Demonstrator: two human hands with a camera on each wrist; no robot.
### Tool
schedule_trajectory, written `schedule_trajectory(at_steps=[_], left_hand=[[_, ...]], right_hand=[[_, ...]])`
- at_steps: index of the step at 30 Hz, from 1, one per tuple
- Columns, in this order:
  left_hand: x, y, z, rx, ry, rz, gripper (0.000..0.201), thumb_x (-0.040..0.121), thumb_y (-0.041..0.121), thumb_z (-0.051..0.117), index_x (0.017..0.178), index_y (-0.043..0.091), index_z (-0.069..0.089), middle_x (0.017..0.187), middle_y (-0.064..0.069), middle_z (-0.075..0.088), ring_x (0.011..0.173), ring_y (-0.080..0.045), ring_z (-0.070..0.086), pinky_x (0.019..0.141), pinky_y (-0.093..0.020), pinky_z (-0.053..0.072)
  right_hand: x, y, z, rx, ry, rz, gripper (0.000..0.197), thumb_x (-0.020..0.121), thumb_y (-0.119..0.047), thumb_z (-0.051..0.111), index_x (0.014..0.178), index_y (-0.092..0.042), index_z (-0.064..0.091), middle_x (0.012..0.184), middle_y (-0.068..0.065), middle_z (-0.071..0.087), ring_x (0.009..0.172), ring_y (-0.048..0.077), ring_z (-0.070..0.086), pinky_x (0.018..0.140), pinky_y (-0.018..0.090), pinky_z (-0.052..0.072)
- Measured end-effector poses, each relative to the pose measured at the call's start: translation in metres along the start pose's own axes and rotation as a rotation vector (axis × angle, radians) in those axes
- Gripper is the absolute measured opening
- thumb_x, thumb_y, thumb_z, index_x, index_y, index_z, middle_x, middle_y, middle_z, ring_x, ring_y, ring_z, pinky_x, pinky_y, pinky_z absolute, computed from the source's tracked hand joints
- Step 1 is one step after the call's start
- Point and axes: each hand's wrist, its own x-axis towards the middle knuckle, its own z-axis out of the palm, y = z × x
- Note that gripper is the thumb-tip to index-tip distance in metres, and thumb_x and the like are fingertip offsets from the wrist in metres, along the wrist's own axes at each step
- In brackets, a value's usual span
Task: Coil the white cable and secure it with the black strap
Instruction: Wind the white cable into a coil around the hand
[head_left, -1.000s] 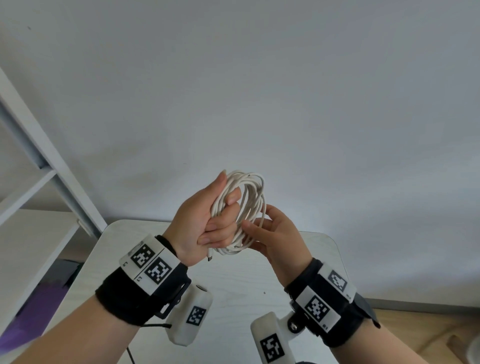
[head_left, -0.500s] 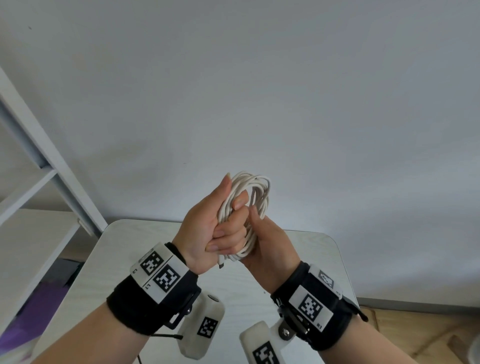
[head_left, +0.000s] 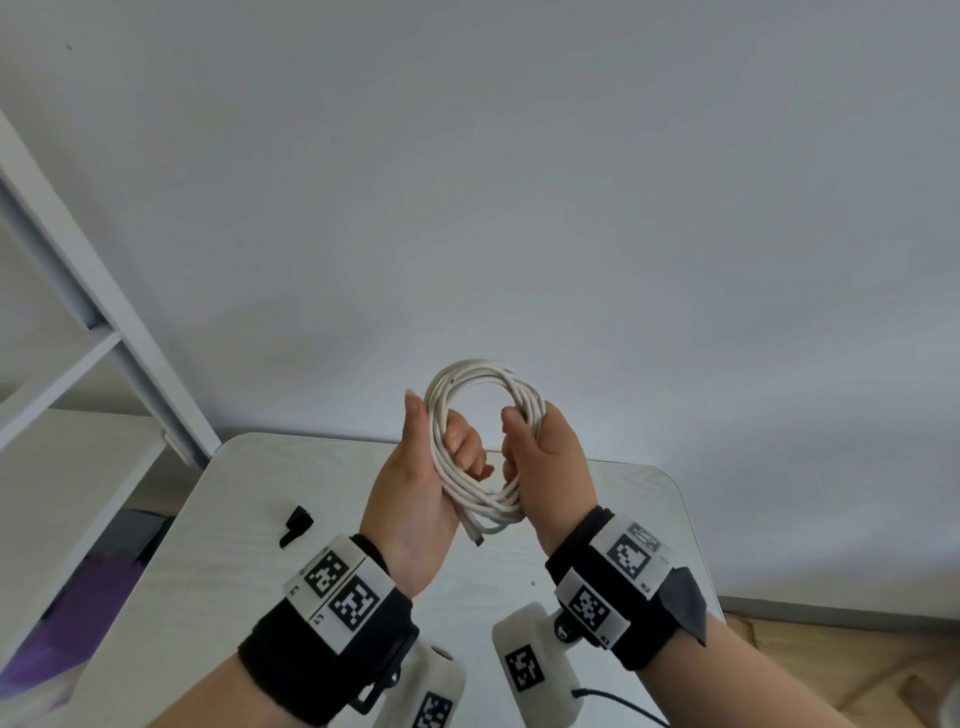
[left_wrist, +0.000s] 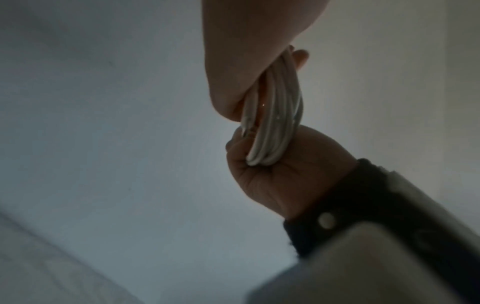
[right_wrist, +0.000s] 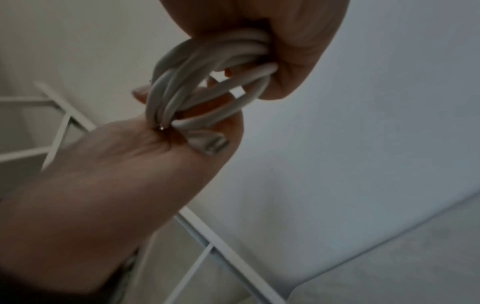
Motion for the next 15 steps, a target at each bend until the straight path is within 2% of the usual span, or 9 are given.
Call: schedule_trajectory(at_steps=[3,5,6,7,10,12,15], left_hand=[[0.000,-0.007,-0.010,-0.007,0.046,-0.075,0.050,0.086,0.061,0.033,0.065,0.017,0.046,0.069,0.001,0.047,0.074,-0.017,0.044,0.080,-0.035,0.035],[-0.003,-0.008,-0.015,0.029,0.078,-0.128,0.050,0.081,0.059,0.039,0.083,0.014,0.059,0.088,-0.005,0.060,0.090,-0.020,0.055,0.089,-0.037,0.043],[-0.004,-0.008,-0.018,0.071,0.095,-0.141,0.054,0.078,0.059,0.039,0.094,0.012,0.062,0.098,-0.007,0.065,0.098,-0.021,0.059,0.091,-0.037,0.046],[-0.004,-0.007,-0.021,0.108,0.101,-0.143,0.058,0.077,0.058,0.039,0.102,0.012,0.062,0.106,-0.006,0.067,0.104,-0.020,0.061,0.091,-0.037,0.047],[-0.004,0.000,-0.031,0.217,0.121,-0.078,0.060,0.078,0.059,0.038,0.112,0.016,0.061,0.114,-0.004,0.069,0.112,-0.020,0.060,0.102,-0.043,0.041],[-0.003,0.008,-0.040,0.372,0.150,0.028,0.054,0.080,0.064,0.049,0.115,0.025,0.060,0.116,0.002,0.067,0.114,-0.017,0.058,0.106,-0.045,0.037],[-0.003,0.022,-0.046,0.812,0.012,0.140,0.051,0.071,0.060,0.061,0.116,0.038,0.055,0.117,0.018,0.062,0.107,0.001,0.057,0.098,-0.027,0.041]], right_hand=[[0.007,0.003,-0.004,-0.208,0.009,-0.136,0.020,0.091,-0.023,0.048,0.075,-0.011,0.042,0.062,0.005,0.042,0.056,0.020,0.040,0.053,0.031,0.036],[0.011,0.004,-0.008,-0.324,0.005,-0.197,0.022,0.091,-0.023,0.049,0.074,-0.012,0.041,0.060,0.002,0.042,0.054,0.017,0.038,0.052,0.024,0.035],[0.013,0.004,-0.011,-0.382,-0.006,-0.223,0.023,0.091,-0.023,0.049,0.072,-0.015,0.040,0.057,-0.002,0.041,0.052,0.014,0.037,0.050,0.018,0.033],[0.014,0.003,-0.013,-0.440,-0.024,-0.247,0.024,0.092,-0.024,0.049,0.071,-0.020,0.038,0.056,-0.005,0.039,0.050,0.012,0.036,0.049,0.018,0.033],[0.013,0.003,-0.015,-0.616,-0.117,-0.296,0.021,0.093,-0.029,0.047,0.077,-0.017,0.039,0.054,-0.006,0.041,0.049,0.011,0.038,0.045,0.020,0.030],[0.010,0.006,-0.013,-0.725,-0.184,-0.323,0.022,0.093,-0.032,0.045,0.081,-0.015,0.037,0.057,-0.006,0.042,0.052,0.015,0.040,0.047,0.026,0.029],[0.005,0.009,-0.007,-0.861,-0.294,-0.343,0.021,0.094,-0.033,0.042,0.084,-0.015,0.037,0.066,-0.001,0.047,0.061,0.023,0.044,0.055,0.032,0.031]])
